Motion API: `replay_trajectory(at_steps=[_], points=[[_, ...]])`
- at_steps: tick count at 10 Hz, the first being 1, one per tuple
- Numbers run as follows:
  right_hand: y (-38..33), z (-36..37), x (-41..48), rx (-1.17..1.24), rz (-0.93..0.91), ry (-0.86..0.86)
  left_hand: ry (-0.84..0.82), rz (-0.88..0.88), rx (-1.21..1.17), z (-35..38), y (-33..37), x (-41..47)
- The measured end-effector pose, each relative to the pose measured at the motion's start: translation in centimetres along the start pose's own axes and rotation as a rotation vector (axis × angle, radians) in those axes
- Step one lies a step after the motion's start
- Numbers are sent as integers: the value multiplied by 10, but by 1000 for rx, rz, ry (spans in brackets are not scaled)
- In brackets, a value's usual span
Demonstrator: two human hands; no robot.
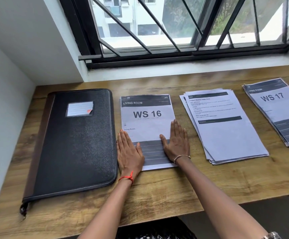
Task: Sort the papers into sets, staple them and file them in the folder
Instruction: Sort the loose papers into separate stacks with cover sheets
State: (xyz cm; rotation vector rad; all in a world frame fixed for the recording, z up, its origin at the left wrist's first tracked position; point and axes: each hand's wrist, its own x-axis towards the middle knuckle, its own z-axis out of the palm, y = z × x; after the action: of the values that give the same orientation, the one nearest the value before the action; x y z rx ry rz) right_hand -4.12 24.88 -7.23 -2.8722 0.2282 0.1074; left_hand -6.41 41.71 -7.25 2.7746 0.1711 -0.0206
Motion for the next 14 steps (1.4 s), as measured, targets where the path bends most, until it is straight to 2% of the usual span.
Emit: replay_trajectory(at_steps=[2,3,4,5,6,7,8,10,11,12,14], points=[[0,-3,1,16,-8,-20,-55,-53,-2,-10,8,4],[-1,-15,3,138,-1,-40,-4,-56,-17,-22,17,9],[5,-32,7,278,-30,100,67,22,-60,-31,34,16],[23,-51,17,319,-13,226,93,122,-183,-36,60,21],[54,-71,28,337,61,324,77,186,-400,-38,97,24],[92,-90,41,349,152,365,-20,181,-556,-31,135,27],[134,-105,54,311,261,324,-112,127,-628,-17,171,32],[209,-125,81,243,378,165,-190,-87,-622,19,227,46],[231,-132,93,256,381,44,-203,-207,-580,33,246,54],[239,-132,104,247,346,-39,-186,-343,-642,41,259,61],[240,-125,119,282,249,-93,-242,-382,-1043,43,261,67]])
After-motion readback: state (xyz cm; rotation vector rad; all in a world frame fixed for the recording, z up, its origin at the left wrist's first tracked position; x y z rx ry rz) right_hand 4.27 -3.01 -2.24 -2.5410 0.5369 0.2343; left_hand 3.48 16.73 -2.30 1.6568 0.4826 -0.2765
